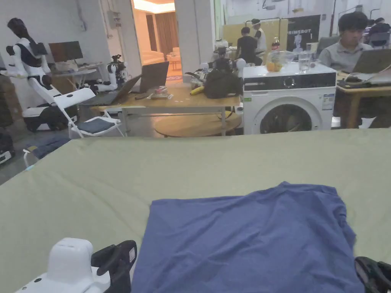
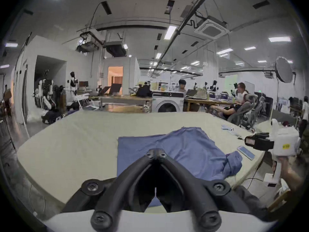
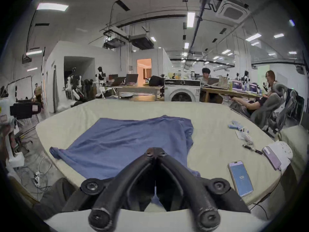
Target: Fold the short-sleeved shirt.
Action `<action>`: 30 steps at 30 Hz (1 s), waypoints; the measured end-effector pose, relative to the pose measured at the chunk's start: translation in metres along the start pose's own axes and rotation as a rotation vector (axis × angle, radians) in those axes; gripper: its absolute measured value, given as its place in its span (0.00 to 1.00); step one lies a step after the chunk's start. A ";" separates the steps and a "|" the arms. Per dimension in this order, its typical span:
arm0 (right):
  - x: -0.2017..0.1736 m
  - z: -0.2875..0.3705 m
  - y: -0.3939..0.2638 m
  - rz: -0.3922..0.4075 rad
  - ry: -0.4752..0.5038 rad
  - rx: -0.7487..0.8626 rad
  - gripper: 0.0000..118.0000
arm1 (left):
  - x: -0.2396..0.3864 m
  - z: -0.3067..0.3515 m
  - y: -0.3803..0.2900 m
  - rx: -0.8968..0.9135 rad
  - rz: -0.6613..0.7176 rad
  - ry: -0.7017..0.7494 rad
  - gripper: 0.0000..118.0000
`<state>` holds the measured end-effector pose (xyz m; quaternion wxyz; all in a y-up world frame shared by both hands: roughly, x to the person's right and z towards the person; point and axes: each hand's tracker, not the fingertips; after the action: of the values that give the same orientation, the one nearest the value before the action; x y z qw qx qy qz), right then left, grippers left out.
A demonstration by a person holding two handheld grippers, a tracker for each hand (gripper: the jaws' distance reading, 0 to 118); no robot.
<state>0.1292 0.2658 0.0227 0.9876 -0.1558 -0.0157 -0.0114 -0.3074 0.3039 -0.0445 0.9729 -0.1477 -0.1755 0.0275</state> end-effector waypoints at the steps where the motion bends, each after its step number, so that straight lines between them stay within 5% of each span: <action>1: 0.001 0.003 -0.002 -0.003 0.006 0.002 0.00 | -0.013 0.000 -0.009 -0.042 0.003 0.036 0.00; 2: 0.003 0.005 -0.003 -0.009 0.010 0.000 0.00 | -0.023 0.000 -0.017 -0.045 0.008 0.051 0.03; 4: 0.007 0.008 -0.007 -0.024 0.021 -0.009 0.00 | -0.047 -0.010 -0.036 -0.167 0.043 0.090 0.56; 5: 0.008 0.009 -0.009 -0.035 0.027 -0.012 0.00 | -0.056 -0.014 -0.045 -0.170 0.067 0.070 0.65; 12: 0.019 0.009 -0.017 -0.090 0.029 -0.056 0.00 | -0.082 -0.075 -0.102 -0.421 0.236 0.065 0.57; 13: 0.022 0.011 -0.019 -0.093 0.019 -0.065 0.00 | -0.080 -0.083 -0.108 -0.454 0.242 0.075 0.48; 15: 0.028 0.015 -0.021 -0.100 -0.009 -0.081 0.00 | -0.079 -0.097 -0.118 -0.519 0.252 0.069 0.09; 19: 0.048 0.017 -0.035 -0.174 -0.082 -0.165 0.00 | -0.064 -0.099 -0.118 -0.509 0.163 0.098 0.03; 20: 0.052 0.015 -0.041 -0.195 -0.099 -0.176 0.05 | -0.063 -0.097 -0.117 -0.518 0.149 0.097 0.03; 24: 0.061 0.000 -0.069 -0.293 -0.088 -0.274 0.61 | -0.062 -0.100 -0.114 -0.538 0.143 0.090 0.03; 30: 0.052 -0.029 -0.087 -0.379 -0.011 -0.291 0.63 | -0.056 -0.095 -0.116 -0.528 0.115 0.105 0.03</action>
<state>0.1792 0.1727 0.0236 0.9349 -0.2906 -0.0481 -0.1978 -0.3267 0.1609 -0.1142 0.9054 -0.4069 -0.1174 0.0283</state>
